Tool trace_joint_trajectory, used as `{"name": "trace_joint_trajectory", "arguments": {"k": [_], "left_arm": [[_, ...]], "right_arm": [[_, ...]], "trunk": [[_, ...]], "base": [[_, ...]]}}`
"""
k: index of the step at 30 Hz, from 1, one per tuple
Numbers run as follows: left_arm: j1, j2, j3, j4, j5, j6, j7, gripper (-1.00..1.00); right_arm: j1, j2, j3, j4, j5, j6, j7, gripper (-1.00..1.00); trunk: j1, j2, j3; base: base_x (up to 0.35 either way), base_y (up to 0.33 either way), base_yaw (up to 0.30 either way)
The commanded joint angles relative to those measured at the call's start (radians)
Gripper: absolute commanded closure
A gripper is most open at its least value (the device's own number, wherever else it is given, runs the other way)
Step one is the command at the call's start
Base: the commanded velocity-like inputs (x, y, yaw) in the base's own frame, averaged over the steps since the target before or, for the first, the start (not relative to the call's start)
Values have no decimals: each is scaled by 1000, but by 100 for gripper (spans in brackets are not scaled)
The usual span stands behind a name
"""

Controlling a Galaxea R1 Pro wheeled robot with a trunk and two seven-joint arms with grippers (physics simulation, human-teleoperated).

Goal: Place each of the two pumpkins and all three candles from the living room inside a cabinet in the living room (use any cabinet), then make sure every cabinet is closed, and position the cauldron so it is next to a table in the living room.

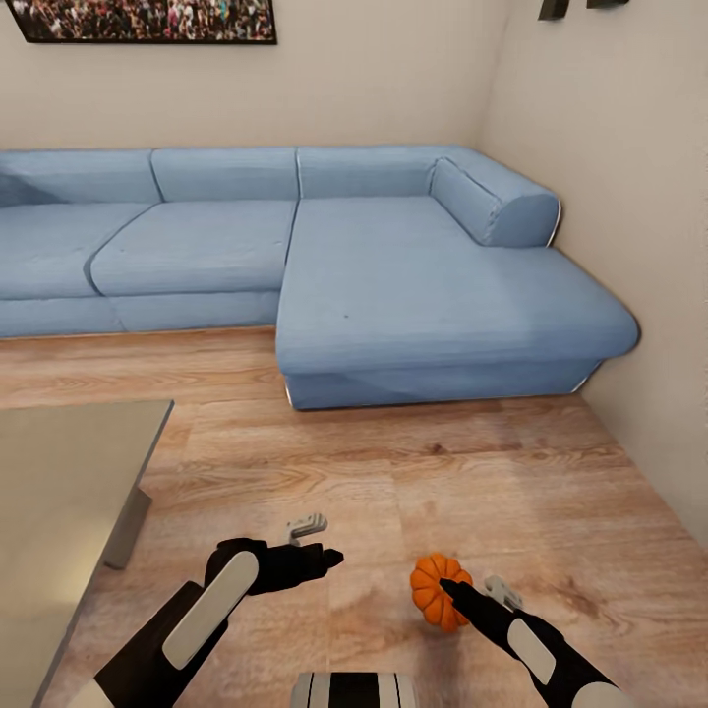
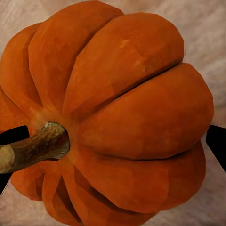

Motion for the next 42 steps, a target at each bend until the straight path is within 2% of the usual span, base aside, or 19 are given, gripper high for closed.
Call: {"name": "trace_joint_trajectory", "arguments": {"k": [1, 9, 16, 27, 38, 42], "left_arm": [[-1, 1, -1, -1, 11, -1, 10, -100], [-1, 2, -4, -5, 6, -2, 10, -100], [-1, 2, -6, -4, 4, -2, 10, -100], [-1, 5, -5, -9, 7, -2, 11, -100], [-1, 2, -4, -5, 1, -3, 18, -100], [-1, 1, -6, -4, 6, -4, 102, -100]], "right_arm": [[0, -1, 8, 0, -9, 2, 0, 100], [0, -2, 8, 0, -10, 4, 0, 100], [0, -3, 6, -46, -11, 34, 3, 100], [0, -3, 6, -50, -12, 45, 0, 100], [0, -3, 5, -50, -11, 46, -3, 100], [0, -3, 5, -50, -12, 46, -5, 100]], "trunk": [[-1, 0, 3], [-1, 0, 7], [-1, 0, 7], [-1, 0, 7], [-6, 3, 52], [-8, 4, 70]], "base": [[-5, 0, 0], [-20, -35, 0], [-126, -241, 0], [-150, -225, 0], [-16, -17, 51], [0, 0, 175]]}}
